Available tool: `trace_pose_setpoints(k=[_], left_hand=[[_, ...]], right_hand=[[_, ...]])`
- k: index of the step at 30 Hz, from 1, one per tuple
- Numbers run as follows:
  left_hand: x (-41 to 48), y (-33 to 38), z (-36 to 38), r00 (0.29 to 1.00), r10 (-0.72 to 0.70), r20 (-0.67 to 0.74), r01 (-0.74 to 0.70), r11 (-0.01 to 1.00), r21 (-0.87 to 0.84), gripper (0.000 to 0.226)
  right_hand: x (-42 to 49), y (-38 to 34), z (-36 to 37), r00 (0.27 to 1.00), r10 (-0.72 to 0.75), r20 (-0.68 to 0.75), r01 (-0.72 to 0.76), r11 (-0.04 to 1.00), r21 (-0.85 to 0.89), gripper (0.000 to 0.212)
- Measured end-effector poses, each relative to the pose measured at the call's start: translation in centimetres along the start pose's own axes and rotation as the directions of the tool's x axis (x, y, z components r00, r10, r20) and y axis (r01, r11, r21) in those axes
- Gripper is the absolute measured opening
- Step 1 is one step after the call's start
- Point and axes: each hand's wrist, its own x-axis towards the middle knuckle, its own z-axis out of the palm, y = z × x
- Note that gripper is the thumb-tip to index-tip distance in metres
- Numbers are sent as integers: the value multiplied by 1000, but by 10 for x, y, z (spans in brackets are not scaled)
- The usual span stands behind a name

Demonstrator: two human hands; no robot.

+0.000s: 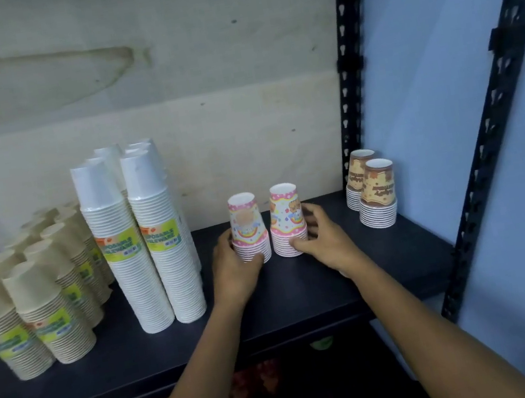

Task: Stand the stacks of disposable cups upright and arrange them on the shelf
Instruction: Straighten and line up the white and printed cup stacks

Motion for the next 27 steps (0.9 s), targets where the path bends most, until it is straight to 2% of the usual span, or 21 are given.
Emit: trace_pose_setpoints(k=[9,13,15,27], left_hand=[[3,-5,2,1000,-28,-7,28,1000,-14,93],[-1,2,-1,1000,-18,17,17,998,63,72],[0,1,-2,999,-29,17,27,996,82,68],[1,2,-2,999,-40,5,39,992,119,76]], right_hand=[[2,4,3,998,0,-62,-5,997,-80,64],[3,3,7,995,-32,-91,20,992,-128,61],[3,2,8,994,-46,-94,32,989,-145,59],[1,1,6,997,-25,-68,16,991,-133,65]])
